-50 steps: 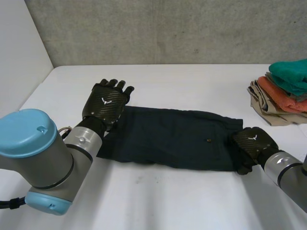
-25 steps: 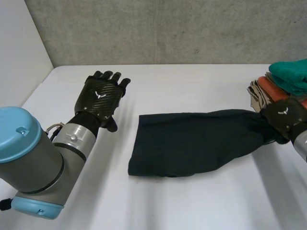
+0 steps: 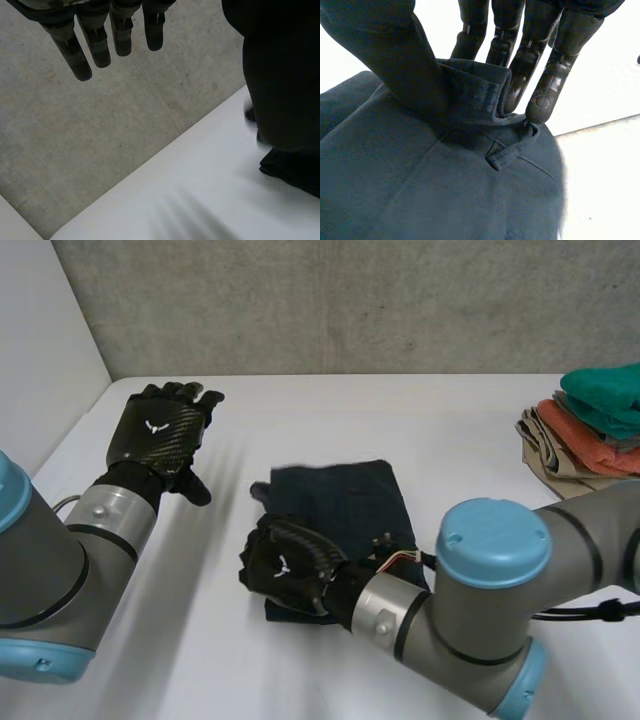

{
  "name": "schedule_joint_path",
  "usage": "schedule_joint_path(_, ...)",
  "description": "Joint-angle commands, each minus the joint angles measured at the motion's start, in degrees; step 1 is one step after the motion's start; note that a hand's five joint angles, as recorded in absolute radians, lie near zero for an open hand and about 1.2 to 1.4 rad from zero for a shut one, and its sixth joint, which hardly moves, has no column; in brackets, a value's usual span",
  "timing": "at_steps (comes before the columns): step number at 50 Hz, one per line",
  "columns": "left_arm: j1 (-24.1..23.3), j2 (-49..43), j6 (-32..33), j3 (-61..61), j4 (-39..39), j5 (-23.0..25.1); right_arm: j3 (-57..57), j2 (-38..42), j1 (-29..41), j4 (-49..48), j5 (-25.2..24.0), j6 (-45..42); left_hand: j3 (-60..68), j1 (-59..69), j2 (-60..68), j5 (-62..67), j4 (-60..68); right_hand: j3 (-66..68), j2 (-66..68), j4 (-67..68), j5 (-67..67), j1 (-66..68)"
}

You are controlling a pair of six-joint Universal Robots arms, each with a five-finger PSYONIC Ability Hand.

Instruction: Fold the laundry.

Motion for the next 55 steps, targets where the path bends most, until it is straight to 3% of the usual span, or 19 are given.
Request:
schedule_joint_path(1,0.0,-0.6,-0.1,2.1,0.4,0.2,-3.9,-1.8,-0.5,0.1,10.3,19.5,-2.1,-1.0,-1.7,-2.8,-1.6,-51.5,-50.9,-51.0,-50.2,-40.2)
schedule_joint_path(6,-1.9,-2.5,-0.2,8.1,0.3,-0.2,-3.5,-9.2,-2.5,0.7,18.0,42.9,-2.1,-1.0,-1.7,-2.8,-1.6,-57.5,-56.9,-57.0,-56.2,-46.2)
schedule_joint_path(9,-5.9,-5.7,-1.0,12.7,-0.7,-0.3,-3.4,-12.3,-7.1,5.2,20.8,52.6,-2.1,-1.0,-1.7,-2.8,-1.6,-57.5,-56.9,-57.0,-56.2,-46.2)
schedule_joint_path(12,-9.2,-8.4,-2.0,16.1,-2.7,-0.3,-4.0,-13.1,-10.9,11.2,21.6,55.2,-2.0,-0.9,-1.7,-2.8,-1.6,-57.5,-56.9,-57.0,-56.2,-46.2)
schedule_joint_path(20,-15.5,-19.1,-3.1,25.3,-15.5,-3.2,-11.0,-6.0,-13.9,21.8,21.5,54.3,0.0,1.1,0.4,-0.7,0.5,-57.5,-56.9,-57.0,-56.2,-46.2)
schedule_joint_path(27,-16.7,-26.6,-0.9,26.8,-17.1,-12.8,-17.1,4.1,-13.9,25.3,19.5,51.9,0.0,1.1,0.4,-0.7,0.5,-57.5,-56.9,-57.0,-56.2,-46.2)
schedule_joint_path(32,-16.9,-30.1,3.9,26.6,-18.1,-13.9,-19.4,9.4,-13.8,26.4,20.1,46.9,0.1,1.3,0.5,-0.6,0.6,-57.5,-56.9,-57.0,-56.2,-46.2)
schedule_joint_path(39,-16.8,-32.8,5.9,26.1,-18.5,-12.9,-19.8,13.6,-13.8,26.2,22.1,39.8,0.3,1.4,0.7,-0.4,0.8,-57.5,-56.9,-57.0,-56.2,-46.2)
schedule_joint_path(46,-16.8,-32.1,5.8,26.4,-18.4,-9.5,-19.8,12.7,-13.7,24.5,24.5,38.9,0.3,1.4,0.7,-0.4,0.8,-57.5,-56.9,-57.0,-56.2,-46.2)
schedule_joint_path(55,-15.9,-18.3,3.2,26.1,-17.5,-4.0,-13.1,-1.3,-13.5,17.7,24.8,42.9,-0.2,0.9,0.2,-0.9,0.3,-57.5,-56.9,-57.0,-56.2,-46.2)
